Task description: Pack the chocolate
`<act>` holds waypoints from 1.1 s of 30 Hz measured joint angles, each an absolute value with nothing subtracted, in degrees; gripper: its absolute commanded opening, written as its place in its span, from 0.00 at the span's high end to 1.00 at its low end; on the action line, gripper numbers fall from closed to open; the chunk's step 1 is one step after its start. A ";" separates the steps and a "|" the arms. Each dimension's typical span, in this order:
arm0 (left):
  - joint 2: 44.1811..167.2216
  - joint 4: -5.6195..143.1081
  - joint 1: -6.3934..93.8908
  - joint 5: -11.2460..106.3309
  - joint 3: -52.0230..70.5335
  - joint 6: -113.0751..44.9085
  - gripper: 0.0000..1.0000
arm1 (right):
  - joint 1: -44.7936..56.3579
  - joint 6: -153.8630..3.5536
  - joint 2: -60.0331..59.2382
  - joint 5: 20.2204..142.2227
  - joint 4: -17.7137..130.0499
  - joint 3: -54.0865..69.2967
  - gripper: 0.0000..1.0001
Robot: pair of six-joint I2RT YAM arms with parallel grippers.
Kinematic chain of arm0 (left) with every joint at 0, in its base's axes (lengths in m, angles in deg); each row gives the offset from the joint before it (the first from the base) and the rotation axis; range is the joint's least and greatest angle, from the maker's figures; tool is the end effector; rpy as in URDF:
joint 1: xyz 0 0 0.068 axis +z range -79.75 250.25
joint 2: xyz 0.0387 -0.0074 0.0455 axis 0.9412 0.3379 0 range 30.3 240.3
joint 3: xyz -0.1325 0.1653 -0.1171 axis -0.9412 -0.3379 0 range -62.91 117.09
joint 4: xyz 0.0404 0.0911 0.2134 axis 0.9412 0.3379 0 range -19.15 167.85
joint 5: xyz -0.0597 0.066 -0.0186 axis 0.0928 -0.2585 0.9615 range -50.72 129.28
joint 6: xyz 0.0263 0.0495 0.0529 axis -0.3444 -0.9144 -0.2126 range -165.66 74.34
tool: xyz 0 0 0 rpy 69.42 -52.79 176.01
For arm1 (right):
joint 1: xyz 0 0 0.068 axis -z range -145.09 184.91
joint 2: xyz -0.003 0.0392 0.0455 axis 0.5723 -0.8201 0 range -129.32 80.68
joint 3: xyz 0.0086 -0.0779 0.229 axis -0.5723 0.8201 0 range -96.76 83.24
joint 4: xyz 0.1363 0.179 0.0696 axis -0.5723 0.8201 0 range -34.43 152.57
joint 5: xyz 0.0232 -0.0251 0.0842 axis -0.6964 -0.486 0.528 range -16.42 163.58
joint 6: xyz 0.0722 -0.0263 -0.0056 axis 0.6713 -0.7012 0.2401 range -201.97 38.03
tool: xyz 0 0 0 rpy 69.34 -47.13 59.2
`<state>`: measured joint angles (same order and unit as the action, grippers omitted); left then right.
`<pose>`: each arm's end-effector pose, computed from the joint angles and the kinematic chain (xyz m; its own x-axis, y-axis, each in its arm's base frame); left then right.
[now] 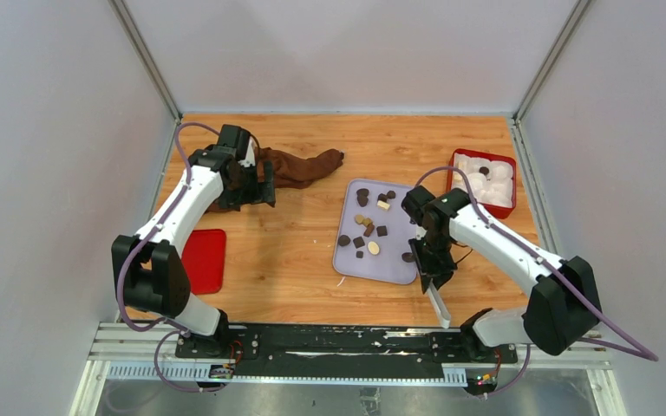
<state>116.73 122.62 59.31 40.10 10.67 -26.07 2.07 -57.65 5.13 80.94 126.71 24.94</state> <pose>0.2849 -0.0561 0.2292 -0.9014 -0.1672 -0.3995 -0.1129 0.9813 -0.1559 0.1561 0.1107 0.1922 -0.9881 -0.1515 0.0271 -0.1469 0.9808 0.1283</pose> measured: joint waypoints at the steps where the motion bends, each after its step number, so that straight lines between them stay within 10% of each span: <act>1: 116.68 122.62 59.31 40.08 10.58 -25.98 0.00 | 1.98 -57.68 4.52 80.87 126.42 24.94 0.70; 33: 115.83 122.64 59.31 40.12 10.23 -25.94 0.00 | 0.45 -64.14 -7.26 76.54 121.35 15.87 0.52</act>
